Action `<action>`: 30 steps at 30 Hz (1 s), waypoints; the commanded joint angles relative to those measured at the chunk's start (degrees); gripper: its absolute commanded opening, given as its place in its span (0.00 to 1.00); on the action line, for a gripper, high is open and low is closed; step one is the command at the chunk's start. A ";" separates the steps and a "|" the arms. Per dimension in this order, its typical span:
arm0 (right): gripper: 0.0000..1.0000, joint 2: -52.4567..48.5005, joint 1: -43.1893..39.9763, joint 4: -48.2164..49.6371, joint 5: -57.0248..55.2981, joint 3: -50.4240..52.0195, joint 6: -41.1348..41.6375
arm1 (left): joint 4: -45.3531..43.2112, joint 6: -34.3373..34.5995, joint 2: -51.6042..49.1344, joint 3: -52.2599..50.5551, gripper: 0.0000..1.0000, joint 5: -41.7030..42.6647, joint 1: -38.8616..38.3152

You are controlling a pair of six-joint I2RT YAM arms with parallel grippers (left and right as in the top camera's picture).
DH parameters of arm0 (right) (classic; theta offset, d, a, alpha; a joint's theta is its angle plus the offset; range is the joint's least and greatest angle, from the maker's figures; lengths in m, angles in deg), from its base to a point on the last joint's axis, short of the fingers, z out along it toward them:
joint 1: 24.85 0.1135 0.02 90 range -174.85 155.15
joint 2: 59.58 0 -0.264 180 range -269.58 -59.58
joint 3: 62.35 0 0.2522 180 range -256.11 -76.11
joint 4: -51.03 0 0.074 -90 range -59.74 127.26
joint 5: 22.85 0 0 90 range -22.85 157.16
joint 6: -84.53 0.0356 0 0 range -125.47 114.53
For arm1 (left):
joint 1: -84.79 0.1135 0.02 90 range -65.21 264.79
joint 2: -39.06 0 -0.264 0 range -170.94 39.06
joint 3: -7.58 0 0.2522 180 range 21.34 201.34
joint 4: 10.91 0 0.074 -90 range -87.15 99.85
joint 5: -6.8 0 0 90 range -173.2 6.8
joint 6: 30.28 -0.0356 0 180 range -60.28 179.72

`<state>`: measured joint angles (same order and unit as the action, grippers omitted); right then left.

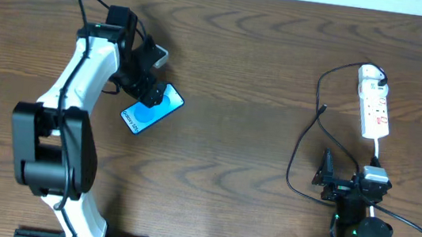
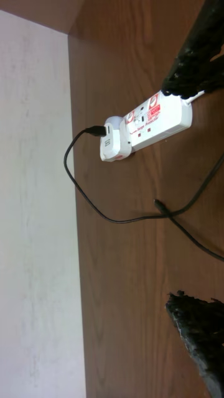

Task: Plug charger to phone and switch on socket
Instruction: 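Reach the left gripper to the blue phone and grasp it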

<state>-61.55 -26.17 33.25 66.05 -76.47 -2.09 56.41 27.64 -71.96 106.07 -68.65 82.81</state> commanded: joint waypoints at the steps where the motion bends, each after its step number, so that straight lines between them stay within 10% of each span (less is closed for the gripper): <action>1: 0.99 0.24 -0.31 -0.22 -0.26 0.04 -0.46 | 0.22 -1.60 -3.91 0.63 0.99 -1.07 -0.11; 21: 0.99 0.24 -0.31 -0.22 -0.26 0.04 -0.48 | -8.94 -2.19 -7.65 -8.44 0.99 -10.71 -6.36; 30: 0.99 0.24 -0.31 -0.22 -0.26 0.04 -0.46 | -8.92 -1.29 -7.65 -8.44 0.73 -8.59 -6.36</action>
<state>-61.55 -26.17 33.25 66.05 -76.47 -2.09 47.10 25.98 -77.99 99.71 -78.66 76.21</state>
